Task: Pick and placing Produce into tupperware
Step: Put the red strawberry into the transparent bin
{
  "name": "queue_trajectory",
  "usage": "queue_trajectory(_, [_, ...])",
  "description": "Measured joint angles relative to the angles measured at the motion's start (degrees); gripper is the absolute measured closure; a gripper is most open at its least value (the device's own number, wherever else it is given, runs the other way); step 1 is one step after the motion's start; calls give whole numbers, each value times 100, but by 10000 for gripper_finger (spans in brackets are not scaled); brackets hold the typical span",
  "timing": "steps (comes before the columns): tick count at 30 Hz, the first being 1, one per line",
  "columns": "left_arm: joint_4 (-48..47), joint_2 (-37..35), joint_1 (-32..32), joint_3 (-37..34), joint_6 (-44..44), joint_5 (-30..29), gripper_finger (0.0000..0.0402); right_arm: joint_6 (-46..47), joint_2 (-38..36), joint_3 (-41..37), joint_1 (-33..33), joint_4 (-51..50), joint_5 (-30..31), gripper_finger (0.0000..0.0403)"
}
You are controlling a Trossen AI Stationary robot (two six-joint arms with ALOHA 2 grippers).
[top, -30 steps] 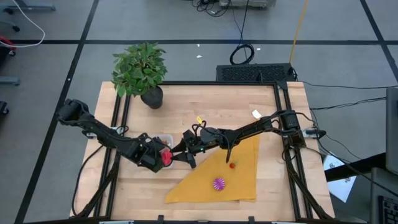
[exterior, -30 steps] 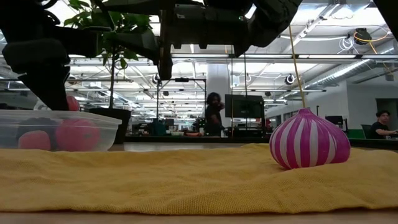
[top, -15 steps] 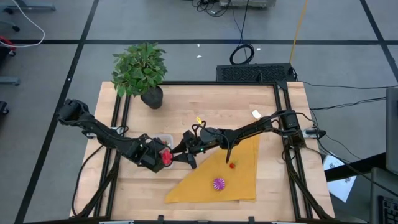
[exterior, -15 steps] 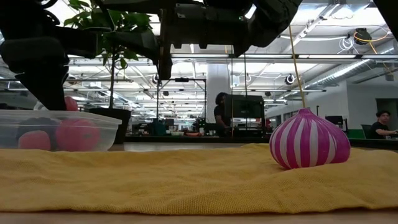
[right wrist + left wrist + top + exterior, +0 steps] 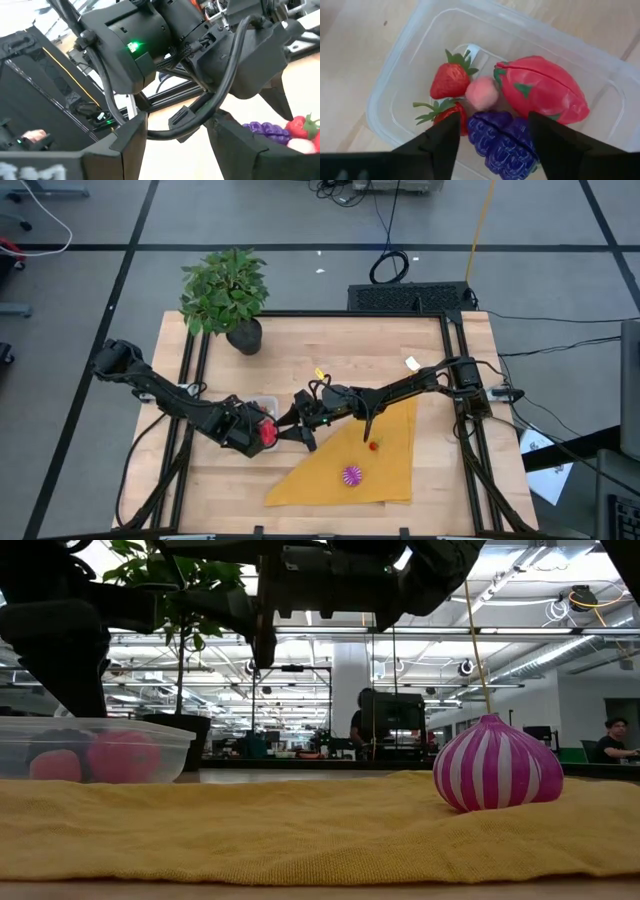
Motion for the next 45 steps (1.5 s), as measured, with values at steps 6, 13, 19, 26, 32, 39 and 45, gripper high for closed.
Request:
queue_trajectory(6, [-68, -358, -215, 65, 13, -31, 140, -525, -4, 0, -9, 28, -984, 206])
queue_trajectory(13, [-90, -1131, -951, 493, 287, -364, 137, -649, -13, -2, 251, -1123, -3070, 206])
queue_trajectory(19, [-75, -1519, -1696, 768, 292, -1032, 137, -1378, -53, -9, 719, -2475, -2903, 206])
queue_trajectory(26, [-59, -1542, -2047, 885, 86, -1263, 137, -2702, -1094, -9, 1052, -4468, -782, 206])
queue_trajectory(32, [-50, -1542, -2091, 885, -59, -1281, 137, -2478, -2151, 2, 1656, -6709, 1385, 206])
queue_trajectory(39, [-16, -1535, -2091, 885, -53, -1410, 137, -1277, -2347, -554, 2192, -7716, 2168, 206])
queue_trajectory(45, [7, -1535, -2090, 885, -72, -1425, 137, -932, -2347, -1046, 2065, -7936, 2280, 206])
